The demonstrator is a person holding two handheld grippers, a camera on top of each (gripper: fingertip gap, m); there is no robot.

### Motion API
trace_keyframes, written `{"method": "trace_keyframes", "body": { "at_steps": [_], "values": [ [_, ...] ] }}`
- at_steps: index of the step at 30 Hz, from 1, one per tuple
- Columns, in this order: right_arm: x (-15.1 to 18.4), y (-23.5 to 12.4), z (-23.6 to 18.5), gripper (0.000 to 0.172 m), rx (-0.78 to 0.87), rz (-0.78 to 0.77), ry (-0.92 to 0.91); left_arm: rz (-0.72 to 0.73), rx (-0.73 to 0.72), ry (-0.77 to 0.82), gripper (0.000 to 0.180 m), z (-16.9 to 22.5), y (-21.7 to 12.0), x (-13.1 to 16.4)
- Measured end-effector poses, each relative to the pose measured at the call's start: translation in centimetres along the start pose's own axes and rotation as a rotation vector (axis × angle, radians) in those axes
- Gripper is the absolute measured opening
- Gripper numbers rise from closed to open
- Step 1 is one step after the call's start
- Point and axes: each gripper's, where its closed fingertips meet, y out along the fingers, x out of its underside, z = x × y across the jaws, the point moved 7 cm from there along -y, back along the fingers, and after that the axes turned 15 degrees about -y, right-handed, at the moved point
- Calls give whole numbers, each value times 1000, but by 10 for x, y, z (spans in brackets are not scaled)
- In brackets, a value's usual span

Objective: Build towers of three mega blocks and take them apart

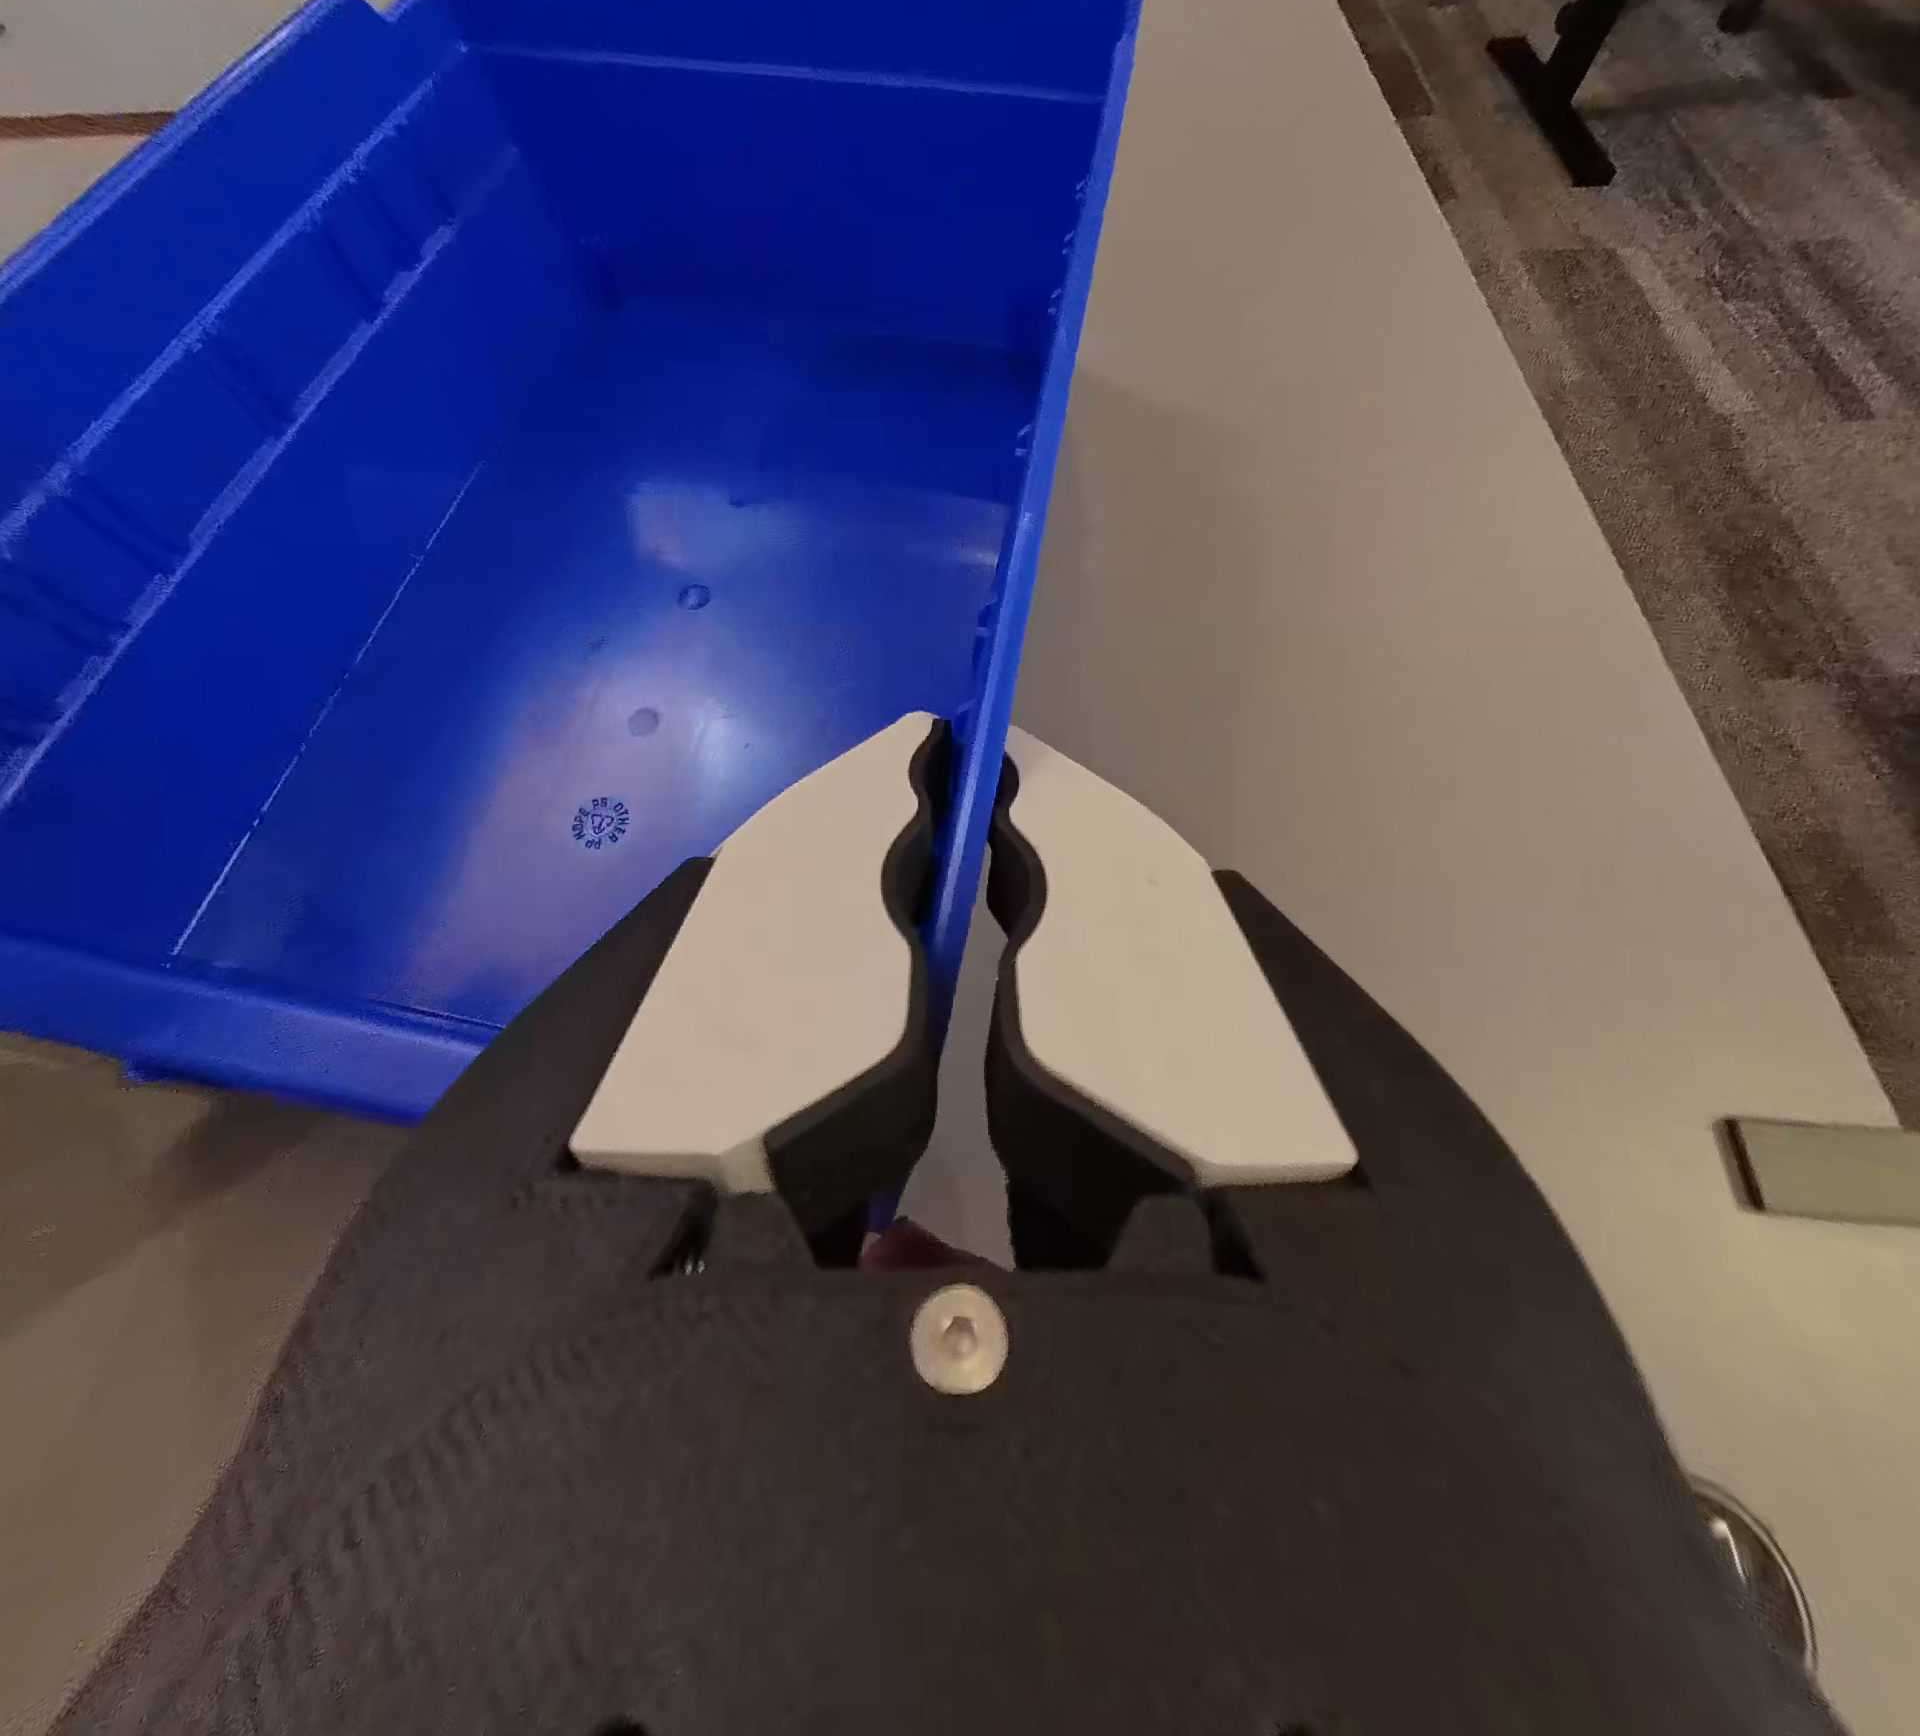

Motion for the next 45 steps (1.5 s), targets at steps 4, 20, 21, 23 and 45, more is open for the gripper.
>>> {"method": "trace_keyframes", "body": {
  "at_steps": [4, 20, 21, 23, 45],
  "values": [
    [-6, 13, 8, 4, -35, 8, -20, 34, 50, -21, 65, -3, -24, -4],
    [-48, 94, 39, 4, -109, 16, -83, -29, 123, 125, 60, -12, -92, 38],
    [-50, 99, 39, 4, -116, 18, -80, -37, 125, 123, 60, -12, -91, 39],
    [-55, 107, 41, 5, -121, 17, -89, -46, 129, 125, 60, -12, -88, 41],
    [-101, 24, 20, 30, 51, 319, -385, 17, 208, 176, 60, 4, -162, 29]
  ]
}}
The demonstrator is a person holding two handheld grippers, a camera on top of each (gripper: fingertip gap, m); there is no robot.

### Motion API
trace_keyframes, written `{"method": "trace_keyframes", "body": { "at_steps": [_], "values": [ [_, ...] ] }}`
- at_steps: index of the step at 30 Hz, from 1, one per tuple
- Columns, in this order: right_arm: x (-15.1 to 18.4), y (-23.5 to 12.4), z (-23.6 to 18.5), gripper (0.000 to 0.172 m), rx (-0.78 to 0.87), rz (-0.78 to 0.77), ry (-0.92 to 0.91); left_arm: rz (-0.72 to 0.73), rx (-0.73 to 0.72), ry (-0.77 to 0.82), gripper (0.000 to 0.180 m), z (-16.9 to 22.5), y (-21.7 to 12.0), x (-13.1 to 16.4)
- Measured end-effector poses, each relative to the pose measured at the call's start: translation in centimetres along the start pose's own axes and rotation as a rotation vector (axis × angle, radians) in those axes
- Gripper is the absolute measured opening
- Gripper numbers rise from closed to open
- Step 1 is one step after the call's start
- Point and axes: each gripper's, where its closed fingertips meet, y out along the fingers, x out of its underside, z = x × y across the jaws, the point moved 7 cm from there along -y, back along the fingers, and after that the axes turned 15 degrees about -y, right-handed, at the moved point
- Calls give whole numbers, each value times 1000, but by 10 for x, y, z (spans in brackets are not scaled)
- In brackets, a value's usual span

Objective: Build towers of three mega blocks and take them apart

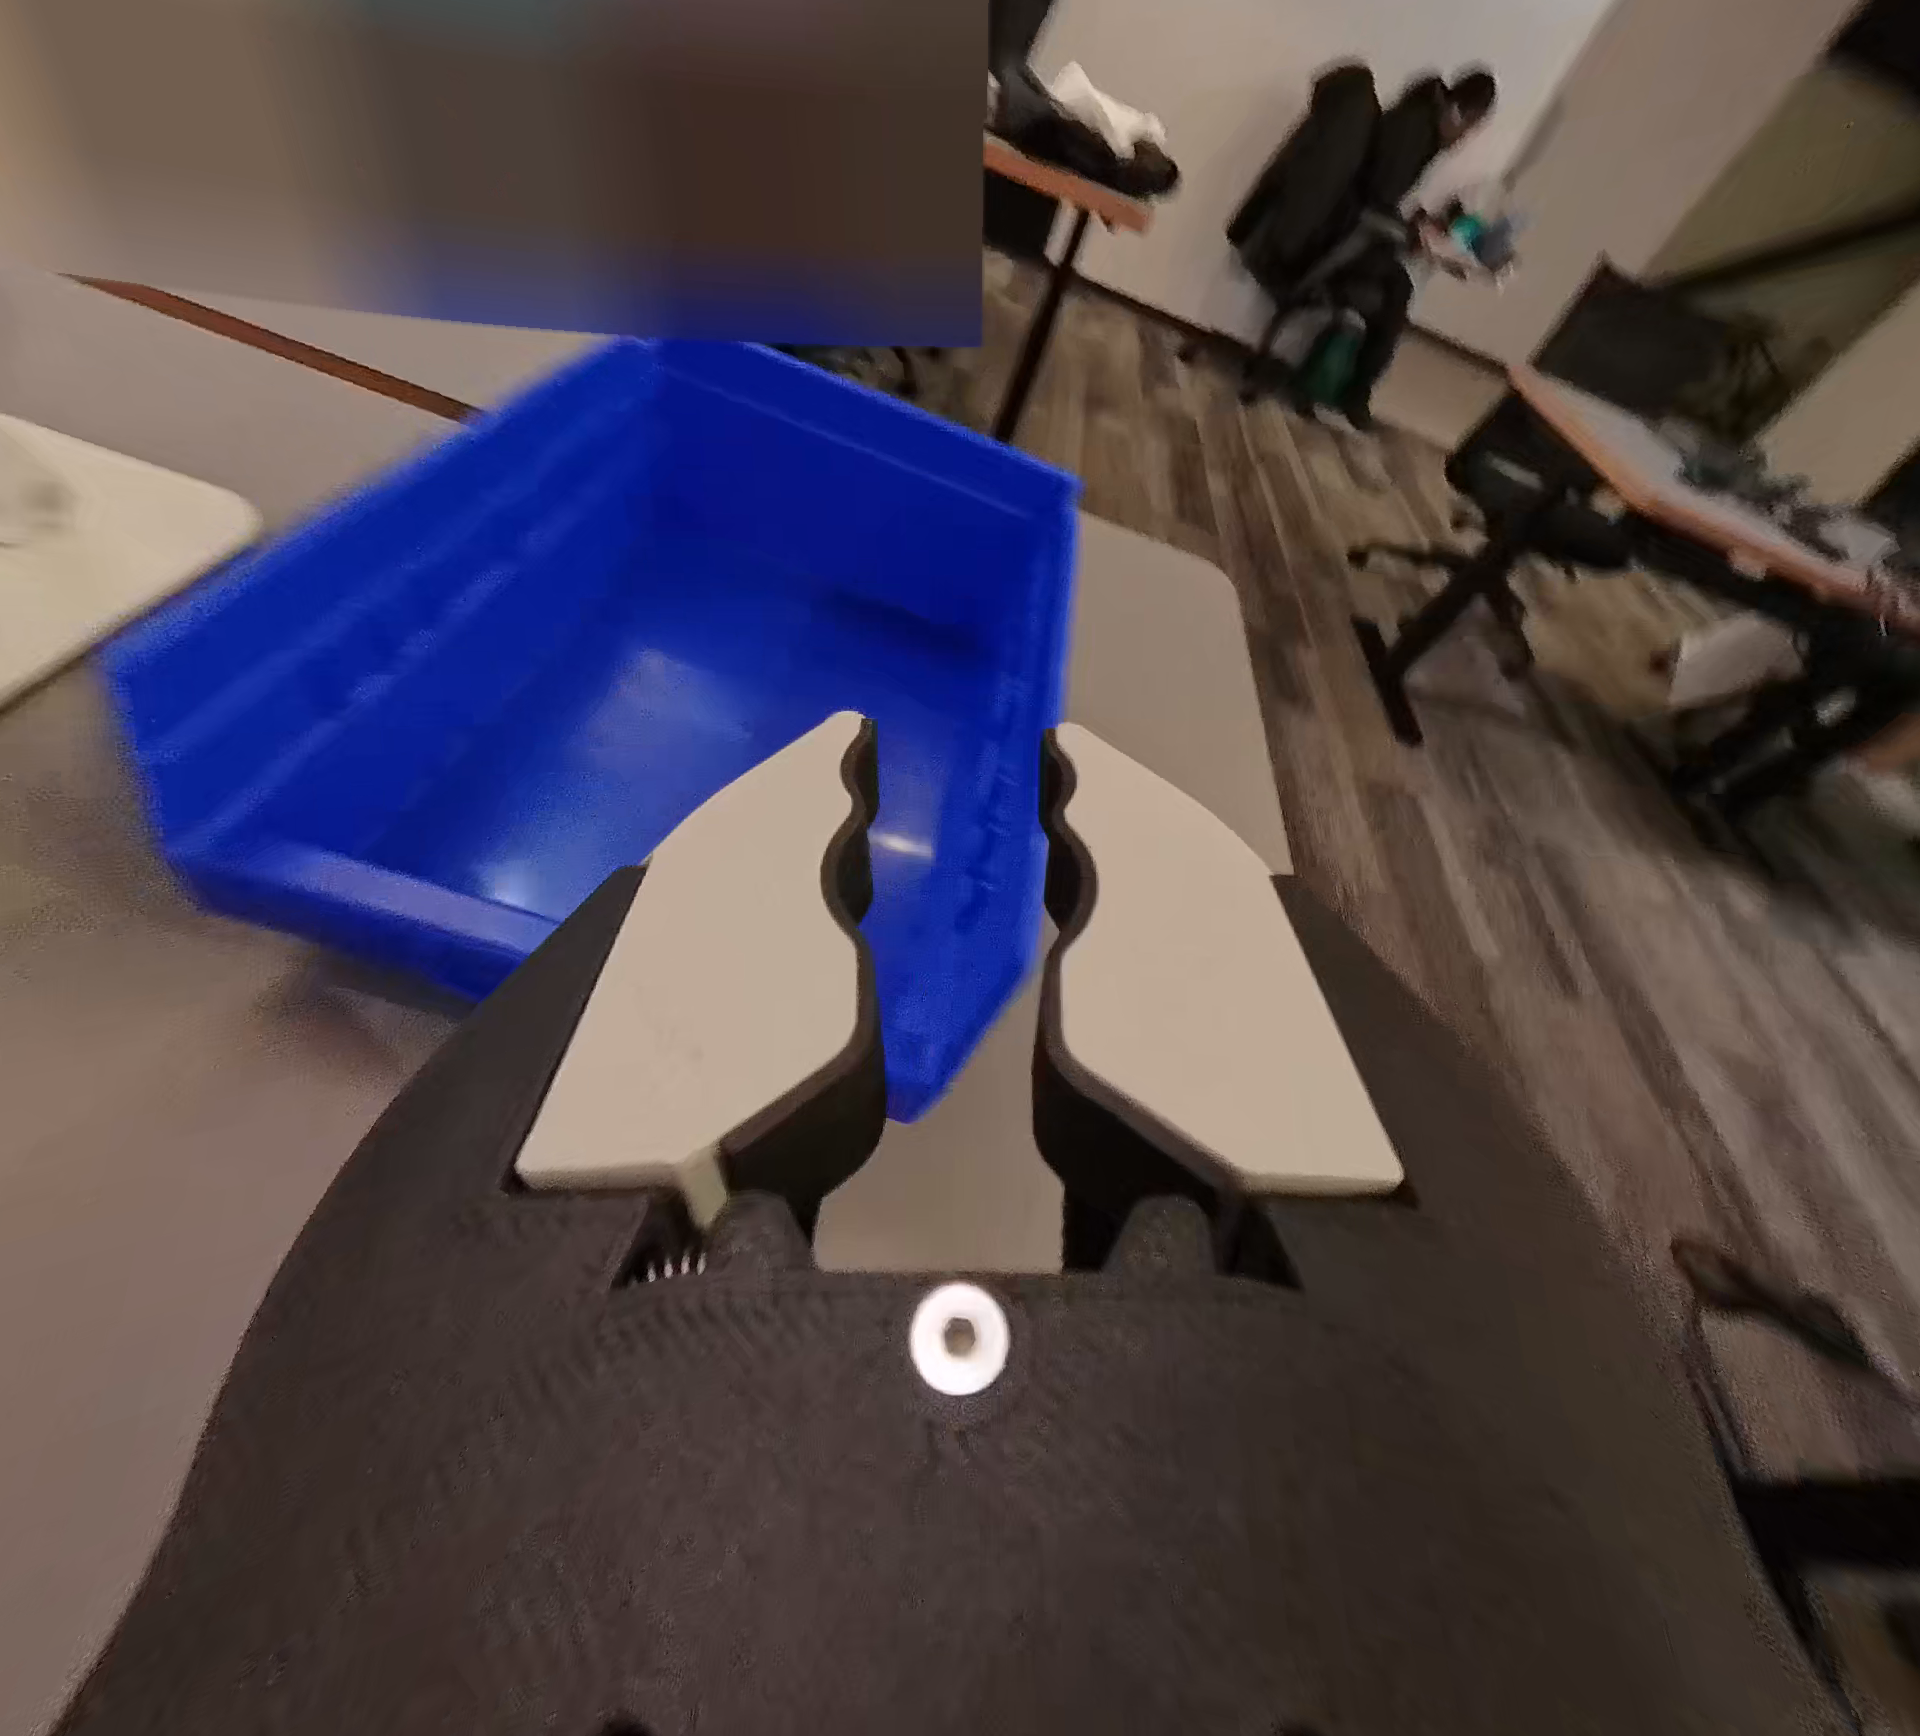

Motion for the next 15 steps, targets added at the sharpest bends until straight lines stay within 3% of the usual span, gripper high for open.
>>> {"method": "trace_keyframes", "body": {
  "at_steps": [2, 6, 11, 15],
  "values": [
    [-30, -11, -30, 24, -79, 93, -46, 30, -45, 10, 58, 4, -27, -1],
    [-80, -12, -116, 16, -398, 229, -74, 68, -173, 45, 49, 11, -85, 13],
    [-122, 1, -231, 23, -724, 304, -69, 115, -494, -30, 52, 7, -167, 43],
    [-147, 12, -299, 24, -909, 332, -30, 143, -752, -41, 52, 6, -231, 68]
  ]
}}
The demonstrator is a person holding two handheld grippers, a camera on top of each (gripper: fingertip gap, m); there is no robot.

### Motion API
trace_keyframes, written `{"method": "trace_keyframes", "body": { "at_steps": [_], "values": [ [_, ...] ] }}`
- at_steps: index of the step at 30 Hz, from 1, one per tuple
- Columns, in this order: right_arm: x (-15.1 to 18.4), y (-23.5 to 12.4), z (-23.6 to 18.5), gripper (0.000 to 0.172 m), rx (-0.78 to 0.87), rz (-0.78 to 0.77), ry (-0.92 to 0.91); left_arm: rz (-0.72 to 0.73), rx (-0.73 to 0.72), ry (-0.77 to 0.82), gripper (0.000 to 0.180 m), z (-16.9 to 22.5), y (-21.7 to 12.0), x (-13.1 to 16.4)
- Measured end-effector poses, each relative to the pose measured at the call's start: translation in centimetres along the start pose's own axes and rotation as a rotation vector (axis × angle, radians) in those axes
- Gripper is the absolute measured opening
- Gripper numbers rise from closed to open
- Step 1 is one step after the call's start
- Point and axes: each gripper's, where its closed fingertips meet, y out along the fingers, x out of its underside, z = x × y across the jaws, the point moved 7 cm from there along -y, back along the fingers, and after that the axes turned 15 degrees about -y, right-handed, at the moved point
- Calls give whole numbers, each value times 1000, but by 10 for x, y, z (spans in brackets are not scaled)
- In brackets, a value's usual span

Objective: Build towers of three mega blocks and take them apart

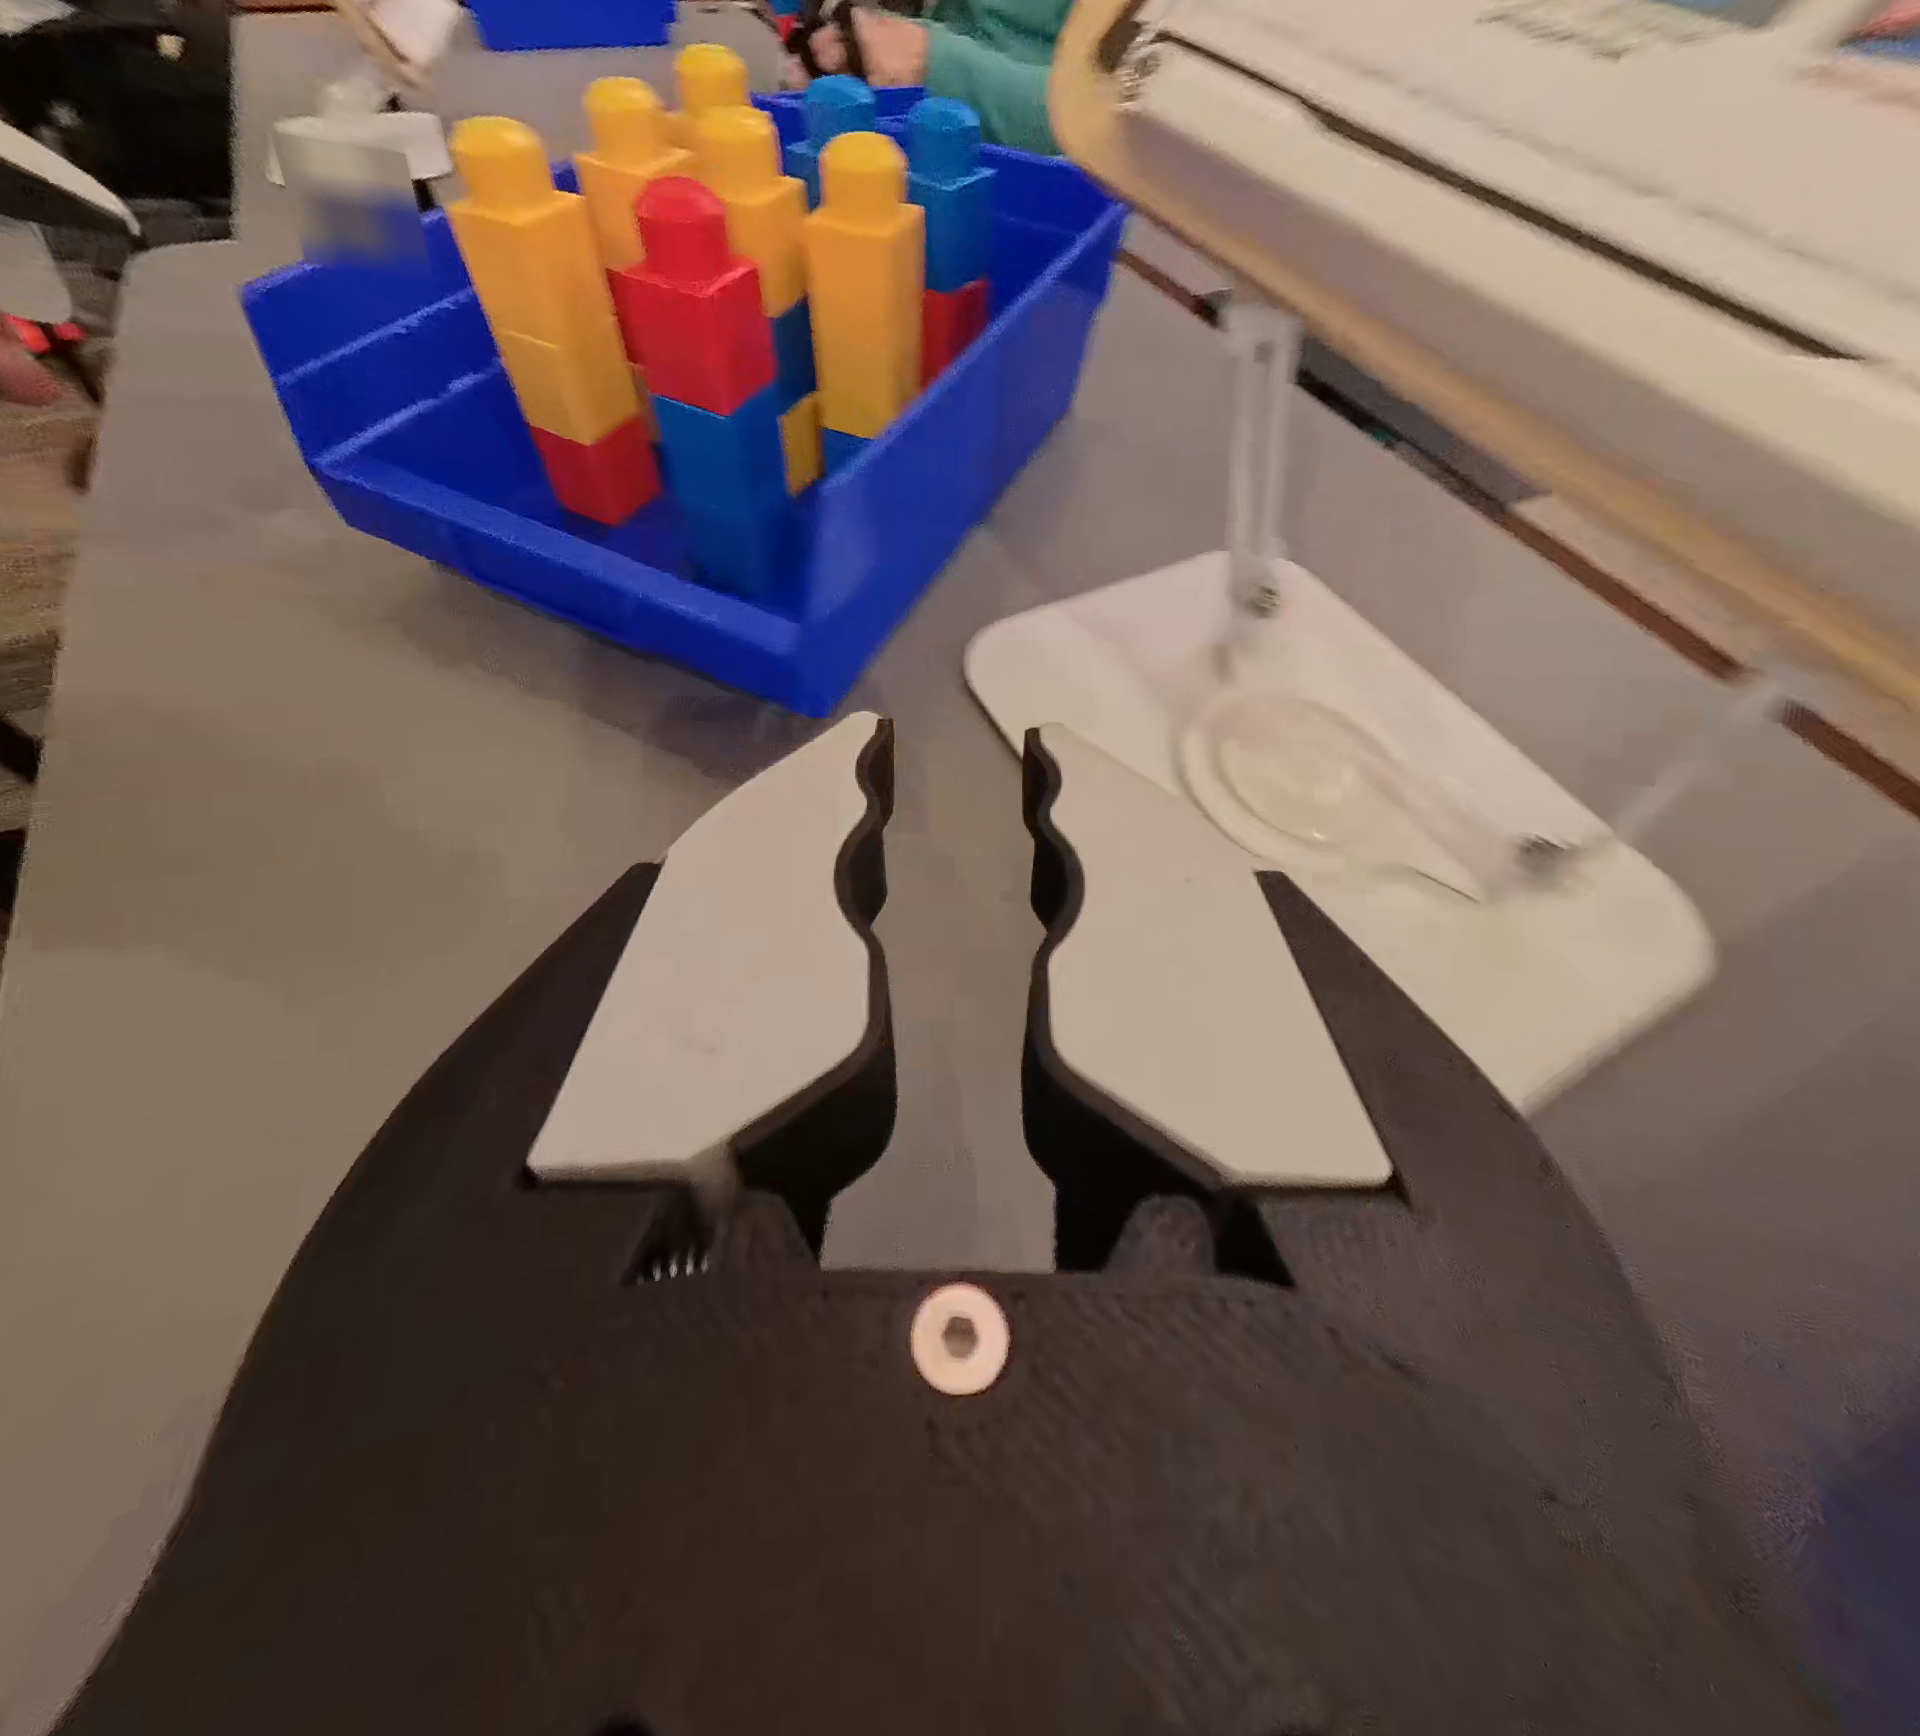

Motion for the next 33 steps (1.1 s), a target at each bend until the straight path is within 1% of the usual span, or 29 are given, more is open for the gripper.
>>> {"method": "trace_keyframes", "body": {
  "at_steps": [1, 3, 6, 8, 10, 11, 13, 14, 16, 18, 20, 22, 23, 25, 27, 33],
  "values": [
    [0, 14, -4, 27, -29, -6, 12, -26, -55, 2, 54, -10, -7, 7],
    [4, 38, -8, 37, -59, -30, 56, -60, -128, -49, 60, -27, -17, 19],
    [4, 63, -18, 40, -98, -30, 88, -101, -227, -102, 78, -45, -17, 32],
    [2, 74, -26, 41, -113, -56, 66, -74, -246, -128, 80, -51, -16, 38],
    [-1, 82, -28, 41, -87, -66, 52, -110, -278, -158, 93, -59, -9, 47],
    [-2, 86, -29, 42, -91, -59, 70, -128, -282, -179, 96, -63, -4, 52],
    [-4, 93, -30, 44, -76, -52, 93, -135, -275, -220, 97, -69, 3, 58],
    [-4, 97, -32, 43, -81, -59, 89, -164, -277, -234, 96, -72, 7, 60],
    [-6, 103, -35, 36, -86, -72, 80, -146, -281, -223, 93, -78, 10, 54],
    [-9, 109, -39, 30, -108, -69, 83, -163, -281, -224, 88, -86, 13, 51],
    [-10, 114, -40, 22, -91, -83, 78, -192, -267, -256, 82, -93, 16, 52],
    [-10, 115, -42, 12, -97, -85, 71, -201, -276, -251, 74, -100, 16, 52],
    [-11, 116, -42, 12, -97, -84, 82, -205, -274, -244, 73, -102, 17, 51],
    [-13, 118, -45, 12, -87, -85, 71, -209, -269, -239, 59, -106, 17, 51],
    [-15, 121, -48, 12, -64, -96, 56, -212, -266, -245, 50, -110, 17, 51],
    [-21, 133, -56, 13, -40, -97, 77, -234, -279, -236, 36, -128, 17, 50]
  ]
}}
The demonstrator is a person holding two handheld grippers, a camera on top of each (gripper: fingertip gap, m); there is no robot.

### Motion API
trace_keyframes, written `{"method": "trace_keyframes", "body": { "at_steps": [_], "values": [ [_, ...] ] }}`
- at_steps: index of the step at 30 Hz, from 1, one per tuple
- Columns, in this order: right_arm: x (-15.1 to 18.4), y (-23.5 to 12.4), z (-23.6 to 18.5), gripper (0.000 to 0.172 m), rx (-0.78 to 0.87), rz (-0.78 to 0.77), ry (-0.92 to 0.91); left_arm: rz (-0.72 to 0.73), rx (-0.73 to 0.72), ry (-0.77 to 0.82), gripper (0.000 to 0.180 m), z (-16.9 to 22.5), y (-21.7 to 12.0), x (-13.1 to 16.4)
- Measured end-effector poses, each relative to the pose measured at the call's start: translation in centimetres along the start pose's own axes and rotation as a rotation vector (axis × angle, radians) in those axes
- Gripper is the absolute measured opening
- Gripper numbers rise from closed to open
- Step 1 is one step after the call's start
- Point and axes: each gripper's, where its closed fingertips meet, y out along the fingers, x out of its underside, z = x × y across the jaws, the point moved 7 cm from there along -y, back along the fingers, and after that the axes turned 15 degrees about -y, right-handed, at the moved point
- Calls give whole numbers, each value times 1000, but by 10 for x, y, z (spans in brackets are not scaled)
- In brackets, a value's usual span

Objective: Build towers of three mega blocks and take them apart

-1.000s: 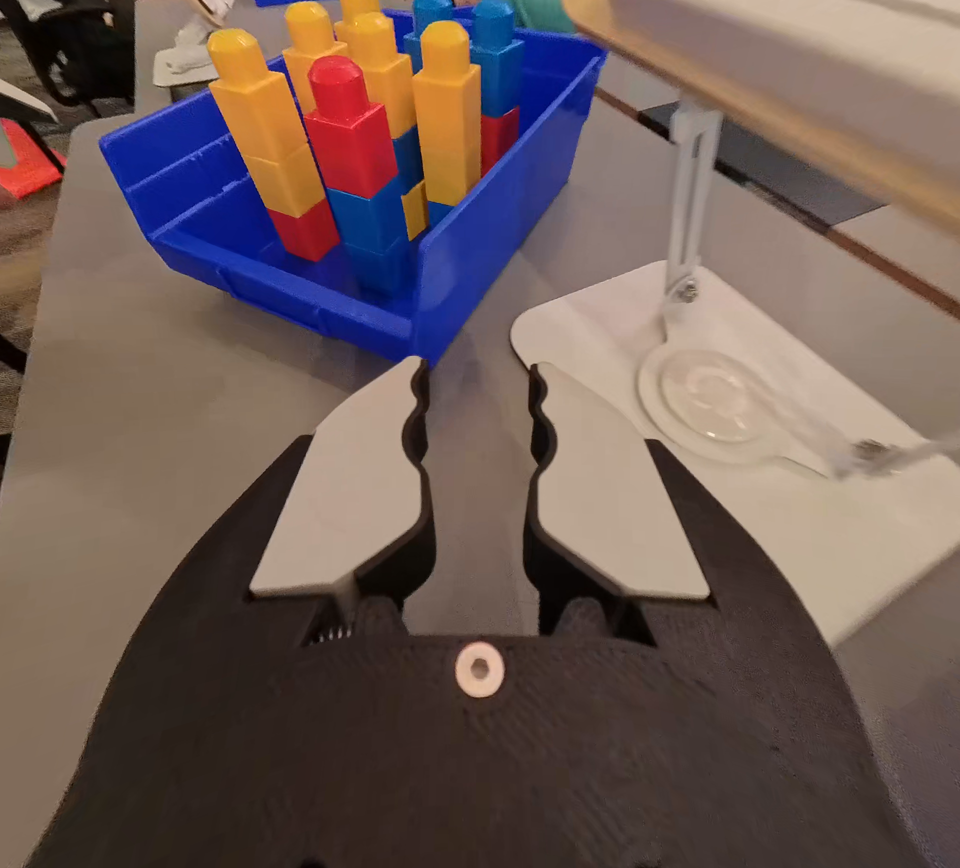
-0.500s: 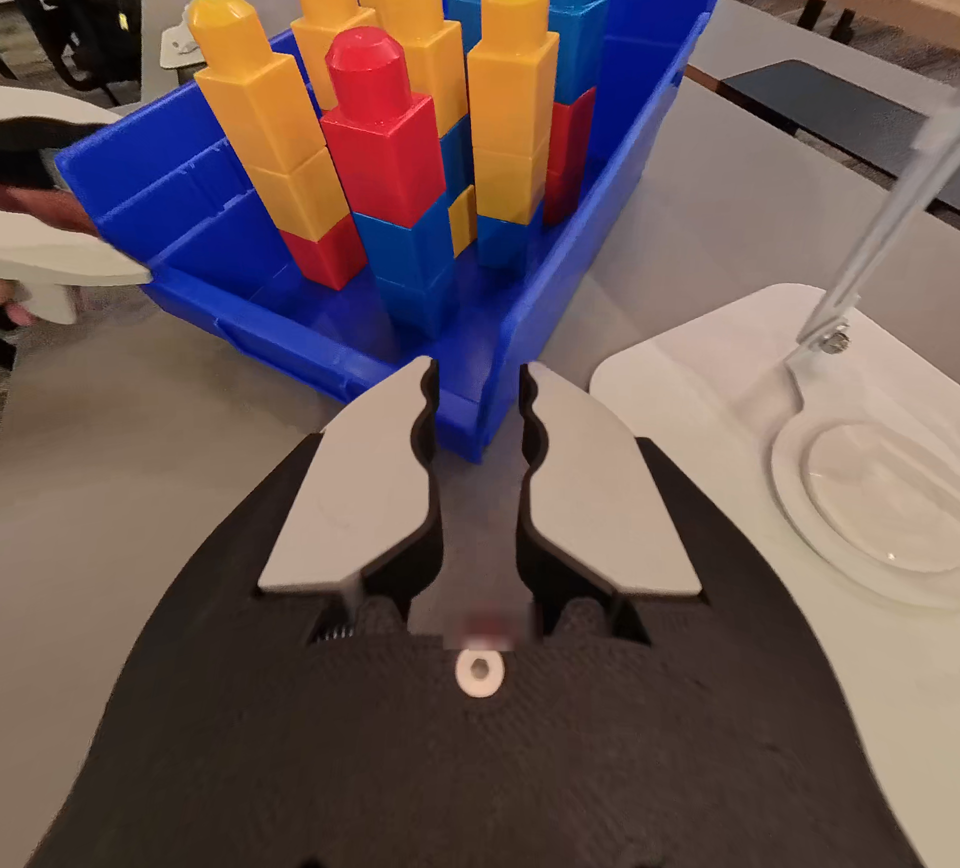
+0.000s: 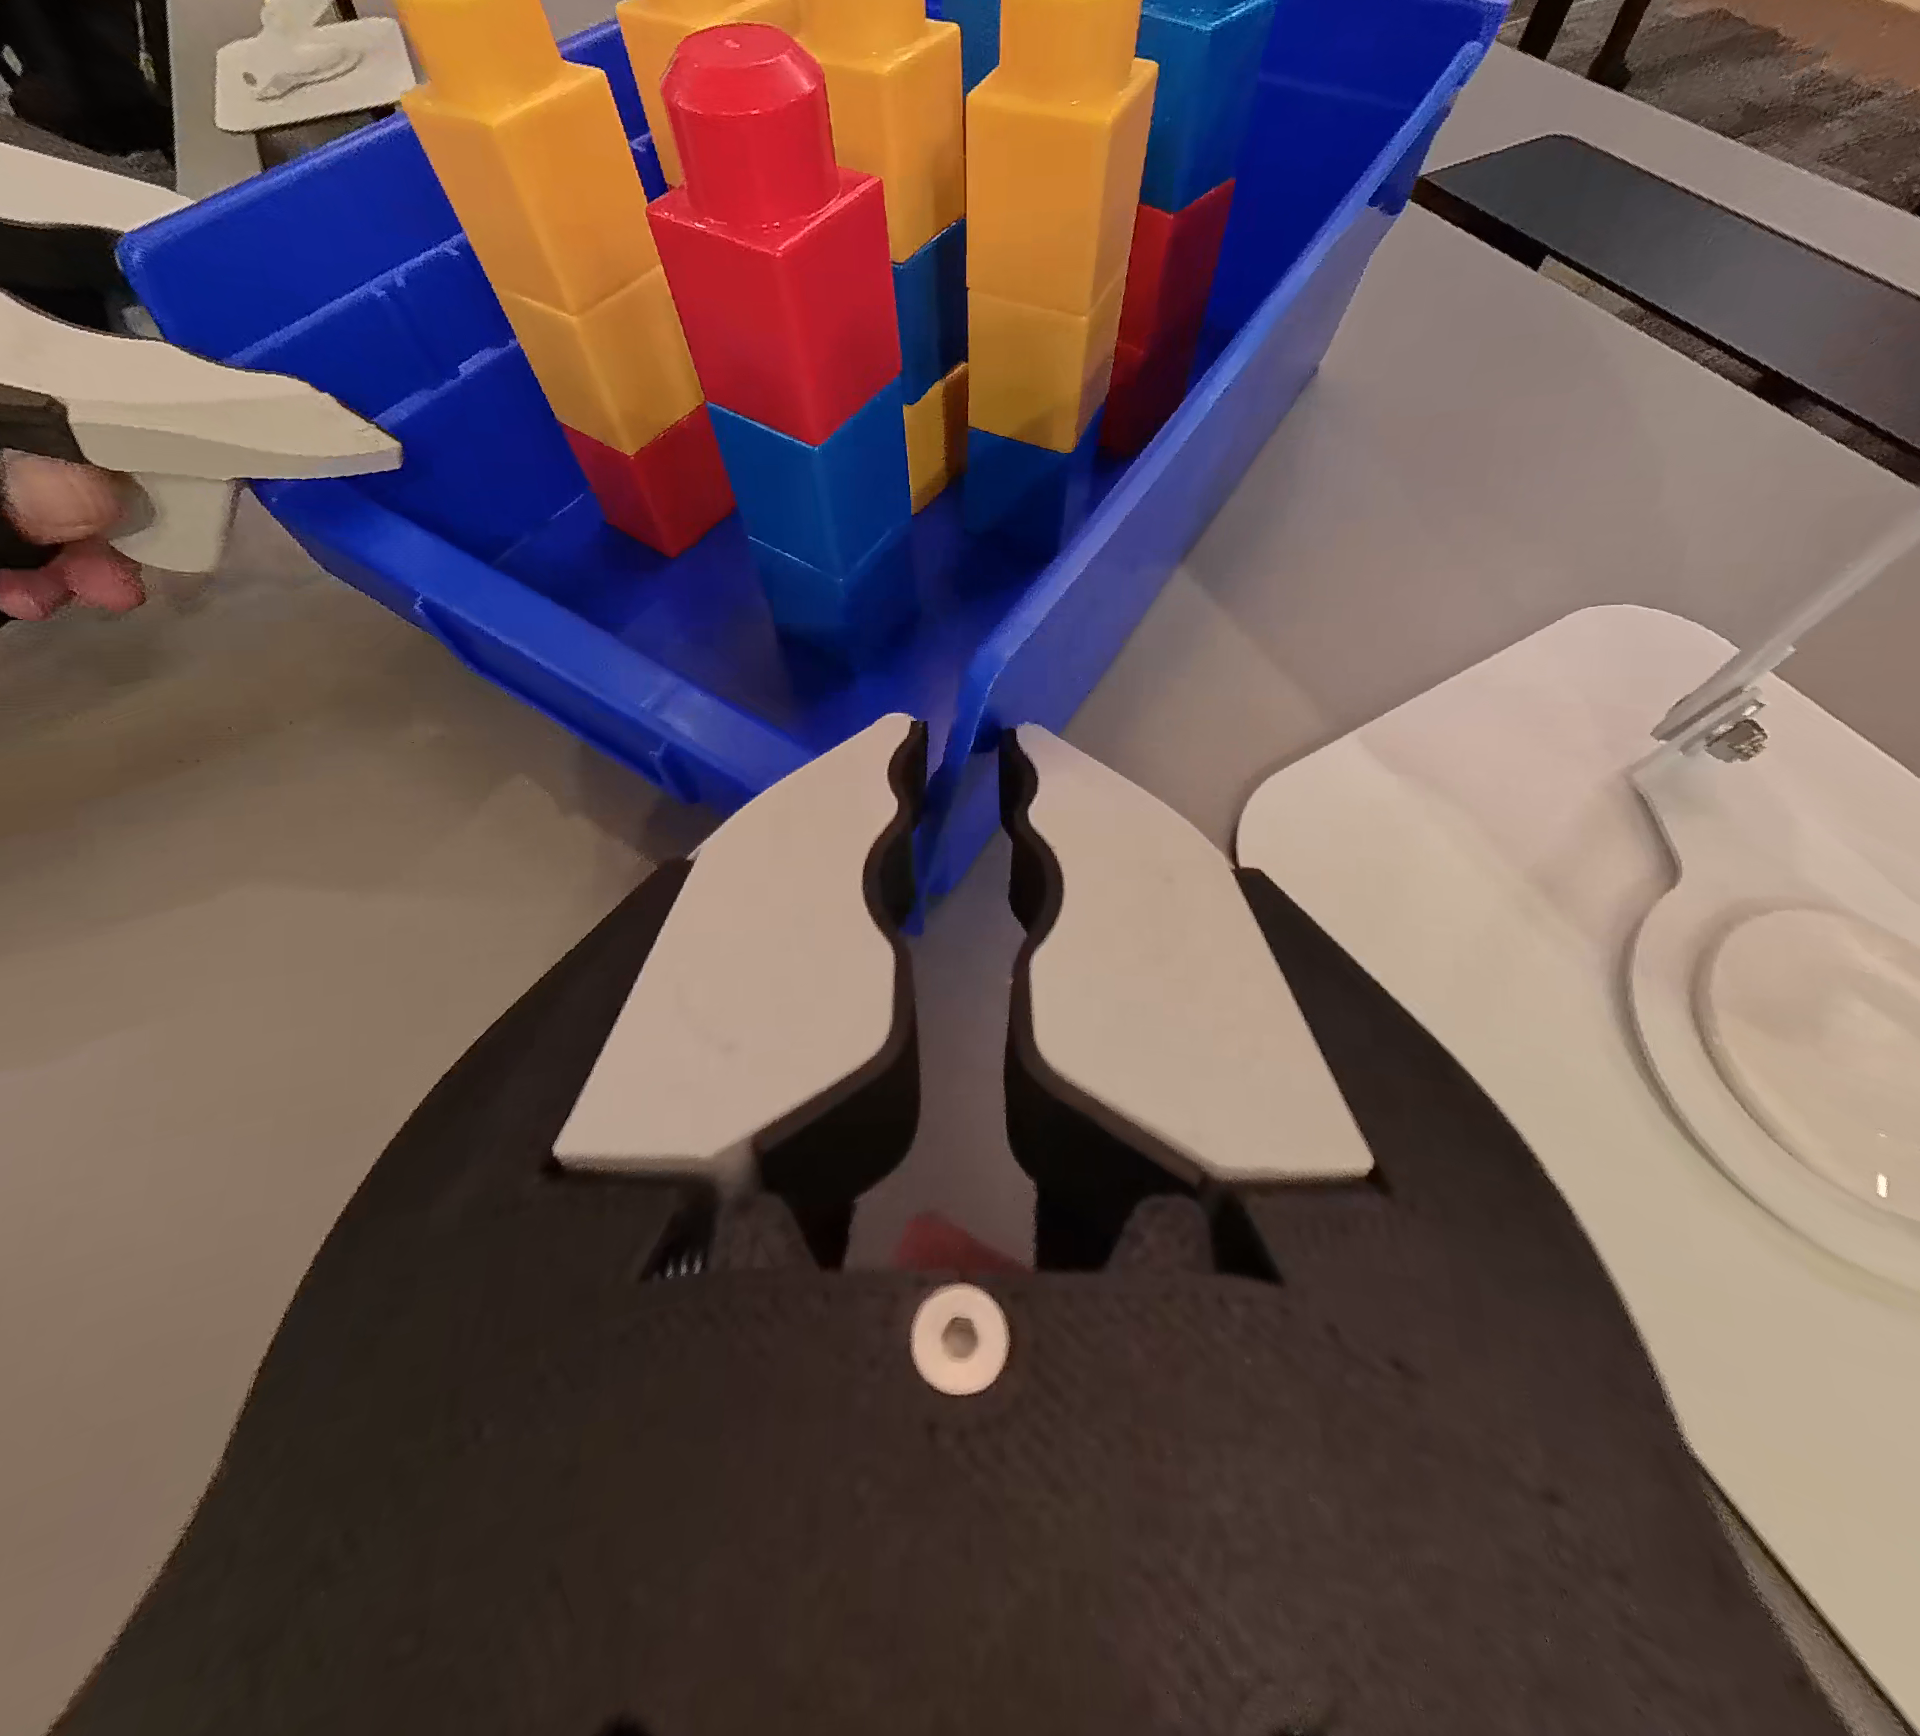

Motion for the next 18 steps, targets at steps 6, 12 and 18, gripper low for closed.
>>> {"method": "trace_keyframes", "body": {
  "at_steps": [6, 12, 18],
  "values": [
    [-8, 13, -7, 14, 14, 6, 8, -19, -26, -5, 29, -23, 6, -9],
    [-15, 26, -12, 16, 5, 21, 33, -42, -33, -11, 26, -45, 12, -19],
    [-20, 39, -14, 17, 4, 35, 46, -54, -36, -17, 23, -64, 20, -29]
  ]
}}
